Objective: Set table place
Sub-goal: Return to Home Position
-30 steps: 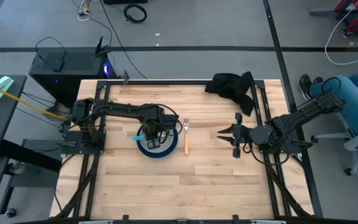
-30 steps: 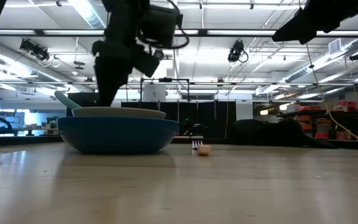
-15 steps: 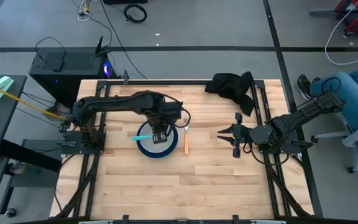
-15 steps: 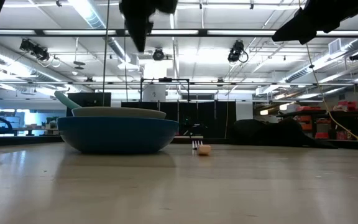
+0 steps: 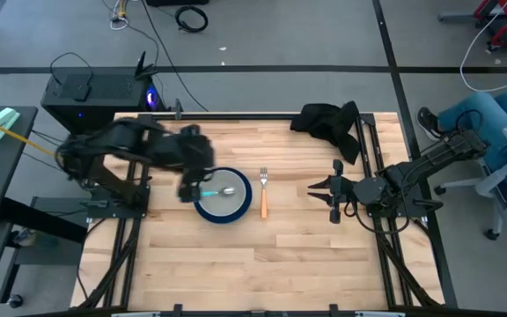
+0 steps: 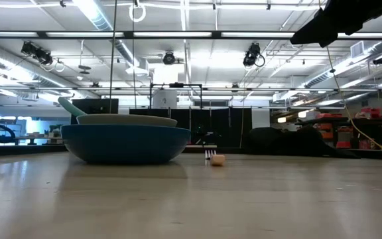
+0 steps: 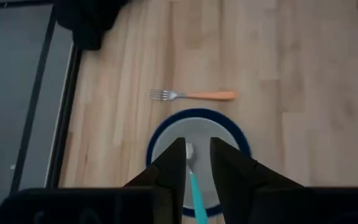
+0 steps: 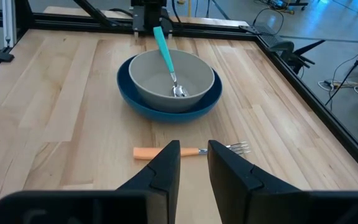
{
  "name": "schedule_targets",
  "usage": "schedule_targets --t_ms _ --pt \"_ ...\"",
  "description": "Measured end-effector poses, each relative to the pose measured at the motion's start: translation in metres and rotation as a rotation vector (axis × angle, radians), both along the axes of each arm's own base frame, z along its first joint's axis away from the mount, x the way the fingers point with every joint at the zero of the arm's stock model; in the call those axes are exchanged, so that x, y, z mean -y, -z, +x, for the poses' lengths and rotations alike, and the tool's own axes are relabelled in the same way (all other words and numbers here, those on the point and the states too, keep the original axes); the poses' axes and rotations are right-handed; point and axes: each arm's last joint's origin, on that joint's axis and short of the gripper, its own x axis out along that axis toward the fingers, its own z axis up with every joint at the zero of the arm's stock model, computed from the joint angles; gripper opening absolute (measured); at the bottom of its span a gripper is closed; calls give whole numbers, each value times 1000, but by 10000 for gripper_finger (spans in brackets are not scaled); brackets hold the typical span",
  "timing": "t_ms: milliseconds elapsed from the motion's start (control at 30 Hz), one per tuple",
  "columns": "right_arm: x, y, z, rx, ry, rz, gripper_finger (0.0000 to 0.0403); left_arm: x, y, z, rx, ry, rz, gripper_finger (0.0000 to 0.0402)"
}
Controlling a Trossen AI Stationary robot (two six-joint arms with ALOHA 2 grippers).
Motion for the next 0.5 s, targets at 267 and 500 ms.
schedule_targets --t_ms 267,500 --pt "0 0 0 -1 -1 0 89 9 -20 -61 65 -40 -93 89" --pt "0 0 0 -1 -1 0 89 43 2 -47 230 552 -363 88"
